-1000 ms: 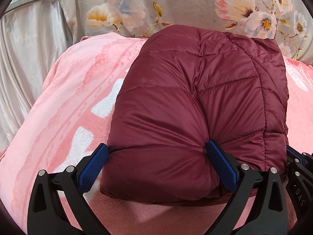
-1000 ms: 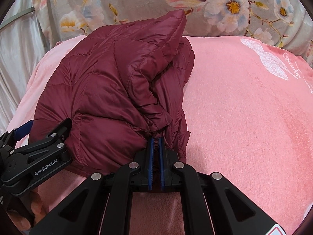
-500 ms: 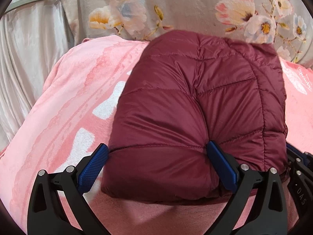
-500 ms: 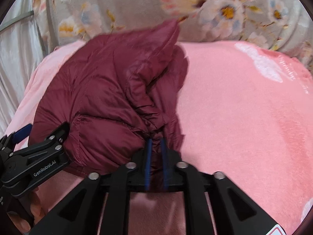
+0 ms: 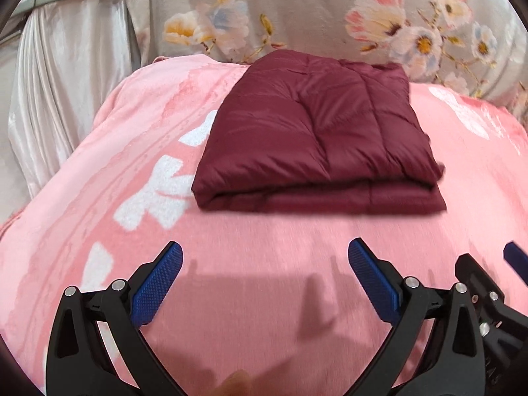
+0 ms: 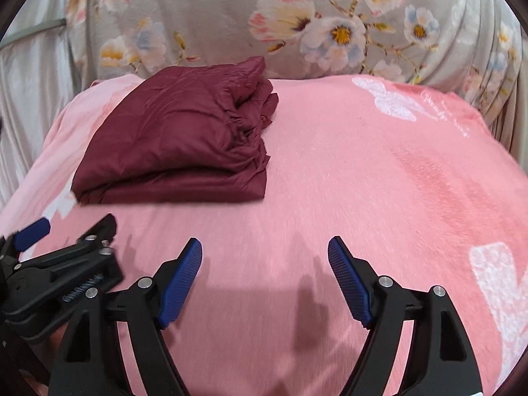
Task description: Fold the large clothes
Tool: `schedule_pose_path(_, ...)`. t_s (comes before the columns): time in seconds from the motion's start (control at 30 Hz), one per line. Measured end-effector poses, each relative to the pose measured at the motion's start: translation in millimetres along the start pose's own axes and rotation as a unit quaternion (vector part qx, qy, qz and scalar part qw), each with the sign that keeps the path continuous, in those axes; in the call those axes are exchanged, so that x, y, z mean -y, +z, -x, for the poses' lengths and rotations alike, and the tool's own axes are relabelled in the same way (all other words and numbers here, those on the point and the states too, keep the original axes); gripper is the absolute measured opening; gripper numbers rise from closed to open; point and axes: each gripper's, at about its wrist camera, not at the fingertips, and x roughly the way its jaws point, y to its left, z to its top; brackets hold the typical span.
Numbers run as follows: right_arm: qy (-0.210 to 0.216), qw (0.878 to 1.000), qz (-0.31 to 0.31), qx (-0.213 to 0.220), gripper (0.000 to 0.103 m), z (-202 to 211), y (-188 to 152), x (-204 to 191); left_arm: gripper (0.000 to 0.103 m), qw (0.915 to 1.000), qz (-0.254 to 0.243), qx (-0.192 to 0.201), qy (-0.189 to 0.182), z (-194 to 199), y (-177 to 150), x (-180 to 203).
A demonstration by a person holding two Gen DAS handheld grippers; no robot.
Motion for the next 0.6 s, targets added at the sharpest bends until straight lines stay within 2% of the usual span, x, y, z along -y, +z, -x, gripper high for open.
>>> schedule_pose_path(0.07,-0.009,1.0,0.005,0.008,0.077,8,-6,-3,0.098,0.9999,-0.005,-0.001,0.011,5,-5,1)
schedule_pose_path(0.33,-0.007,1.0,0.003,0.013,0.077,23,-17,-3,0.098,0.9998,0.005,-0.012,0.016,17,-19,-2)
schedule_pose_path(0.6,-0.001,1.0,-0.008,-0.004,0.077,20,-21,-2,0.098,0.9996,-0.001,-0.008,0.026,21,-22,1)
